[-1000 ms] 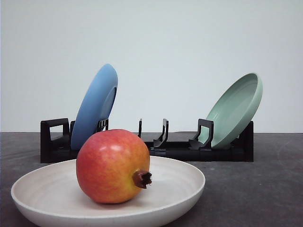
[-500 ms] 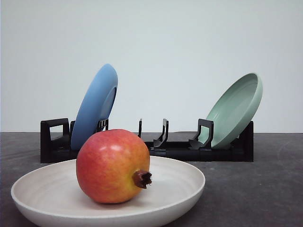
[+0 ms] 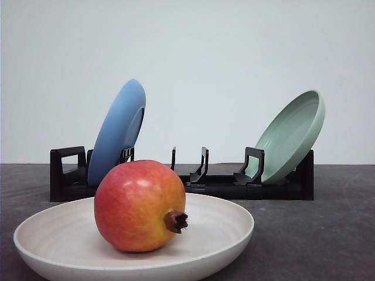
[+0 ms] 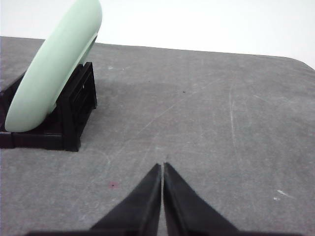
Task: Place pomegranate in white plate
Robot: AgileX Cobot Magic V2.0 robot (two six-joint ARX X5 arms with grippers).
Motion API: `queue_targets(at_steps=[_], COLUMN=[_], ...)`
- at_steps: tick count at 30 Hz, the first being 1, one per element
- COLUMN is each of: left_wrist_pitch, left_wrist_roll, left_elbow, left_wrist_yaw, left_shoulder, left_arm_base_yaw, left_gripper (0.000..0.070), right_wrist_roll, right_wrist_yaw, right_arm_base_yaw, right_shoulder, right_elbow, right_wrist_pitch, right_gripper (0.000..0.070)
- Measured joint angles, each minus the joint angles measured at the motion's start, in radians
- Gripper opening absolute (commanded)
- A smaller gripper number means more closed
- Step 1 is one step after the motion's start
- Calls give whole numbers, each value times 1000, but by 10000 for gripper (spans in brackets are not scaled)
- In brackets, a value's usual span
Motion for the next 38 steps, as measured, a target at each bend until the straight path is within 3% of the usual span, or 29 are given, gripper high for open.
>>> queue_targets(at_steps=[38], left_wrist_pitch=[0], left_wrist_roll=[0], left_elbow=[0], left_wrist_yaw=[0], left_shoulder=[0], left_arm_base_yaw=[0], left_gripper=[0], right_wrist_roll=[0], right_wrist_yaw=[0], right_arm_base_yaw=[0], right_shoulder=[0], right_elbow=[0], right_wrist_pitch=[0], right_gripper=[0])
